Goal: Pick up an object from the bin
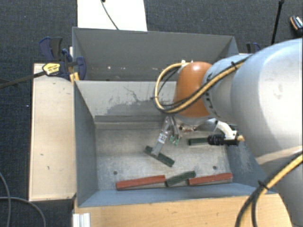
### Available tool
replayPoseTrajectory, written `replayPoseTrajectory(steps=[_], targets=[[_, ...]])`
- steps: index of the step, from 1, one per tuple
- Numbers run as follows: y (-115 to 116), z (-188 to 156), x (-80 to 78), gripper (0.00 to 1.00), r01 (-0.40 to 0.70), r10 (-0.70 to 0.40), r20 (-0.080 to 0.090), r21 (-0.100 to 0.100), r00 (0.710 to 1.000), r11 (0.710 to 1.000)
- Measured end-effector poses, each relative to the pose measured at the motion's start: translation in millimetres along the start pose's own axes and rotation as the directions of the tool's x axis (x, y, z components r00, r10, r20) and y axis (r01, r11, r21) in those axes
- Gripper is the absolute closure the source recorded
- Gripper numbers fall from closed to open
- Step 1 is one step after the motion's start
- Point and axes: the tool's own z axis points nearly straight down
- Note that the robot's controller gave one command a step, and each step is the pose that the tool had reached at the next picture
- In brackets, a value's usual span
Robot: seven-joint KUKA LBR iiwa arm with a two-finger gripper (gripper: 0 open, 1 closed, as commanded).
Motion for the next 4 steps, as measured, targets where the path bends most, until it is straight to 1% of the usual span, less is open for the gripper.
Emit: replayPoseTrajectory(steps=[1,2,3,4], targets=[[9.7,-82.9,61.8,0.00,0.050,-0.049,0.006,-0.005,0.999,0.999],[-58.4,-1.9,84.1,0.00,0.173,-0.173,0.000,0.001,0.985,0.985],[-55.4,-5.9,83.5,1.00,0.175,-0.175,0.003,-0.003,0.985,0.985],[-56.0,-5.7,76.4,1.00,0.102,-0.102,-0.009,-0.003,0.995,0.995]])
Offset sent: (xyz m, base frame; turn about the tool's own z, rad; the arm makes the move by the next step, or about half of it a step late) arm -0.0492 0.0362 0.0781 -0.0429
